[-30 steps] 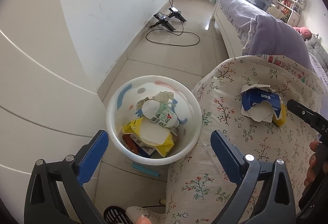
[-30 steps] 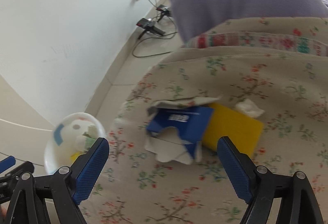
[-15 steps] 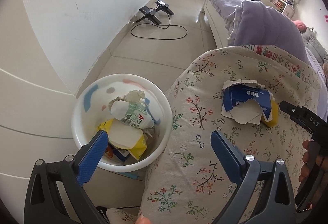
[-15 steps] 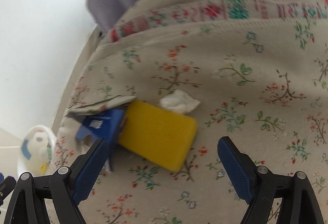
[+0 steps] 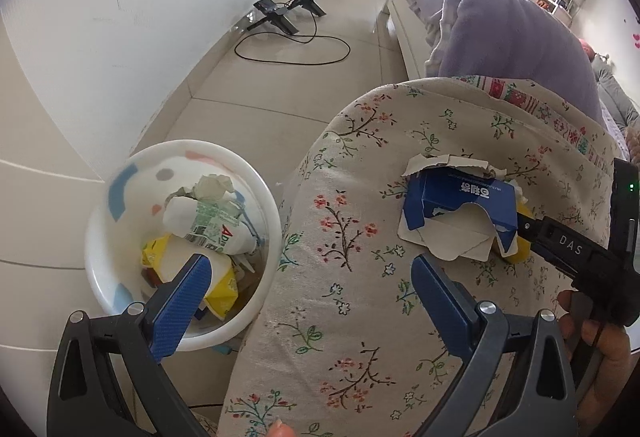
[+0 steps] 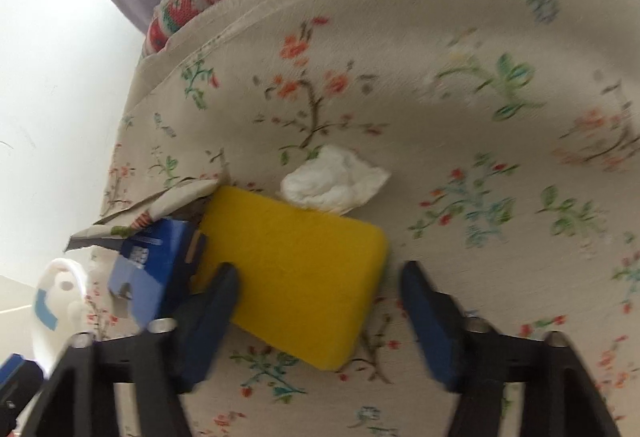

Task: Collect trash
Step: 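Move the right tool to the yellow sponge and grasp it, then grasp the torn white paper scrap with the left tool while the right tool holds the sponge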

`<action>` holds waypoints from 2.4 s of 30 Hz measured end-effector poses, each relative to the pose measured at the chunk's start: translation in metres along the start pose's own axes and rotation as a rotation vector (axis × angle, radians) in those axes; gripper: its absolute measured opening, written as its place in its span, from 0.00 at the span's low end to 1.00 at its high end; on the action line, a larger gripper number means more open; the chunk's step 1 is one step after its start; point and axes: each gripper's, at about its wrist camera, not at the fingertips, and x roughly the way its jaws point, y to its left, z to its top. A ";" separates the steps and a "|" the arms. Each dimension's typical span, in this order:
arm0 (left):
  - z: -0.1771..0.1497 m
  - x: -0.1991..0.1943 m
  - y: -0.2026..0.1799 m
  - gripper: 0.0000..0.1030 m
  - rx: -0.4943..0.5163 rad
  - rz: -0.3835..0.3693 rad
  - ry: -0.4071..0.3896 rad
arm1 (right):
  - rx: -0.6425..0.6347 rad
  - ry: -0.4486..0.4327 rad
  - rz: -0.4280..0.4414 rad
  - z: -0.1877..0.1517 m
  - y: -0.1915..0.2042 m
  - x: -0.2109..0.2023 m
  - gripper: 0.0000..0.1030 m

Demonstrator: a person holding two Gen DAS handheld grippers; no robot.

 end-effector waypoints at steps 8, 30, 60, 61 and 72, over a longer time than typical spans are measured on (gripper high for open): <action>0.003 0.011 -0.021 0.98 0.039 -0.010 -0.008 | -0.042 -0.061 -0.009 0.006 -0.007 -0.030 0.23; 0.022 0.045 -0.061 0.79 -0.041 -0.205 -0.043 | 0.017 -0.151 -0.037 -0.002 -0.084 -0.106 0.21; 0.024 -0.005 -0.070 0.14 0.000 -0.286 -0.183 | 0.006 -0.211 -0.002 -0.005 -0.084 -0.141 0.21; 0.024 -0.009 -0.069 0.14 0.008 -0.287 -0.189 | 0.006 -0.212 -0.001 -0.005 -0.084 -0.142 0.21; 0.014 -0.044 -0.048 0.13 0.082 -0.223 -0.237 | -0.041 -0.204 0.025 -0.010 -0.046 -0.137 0.21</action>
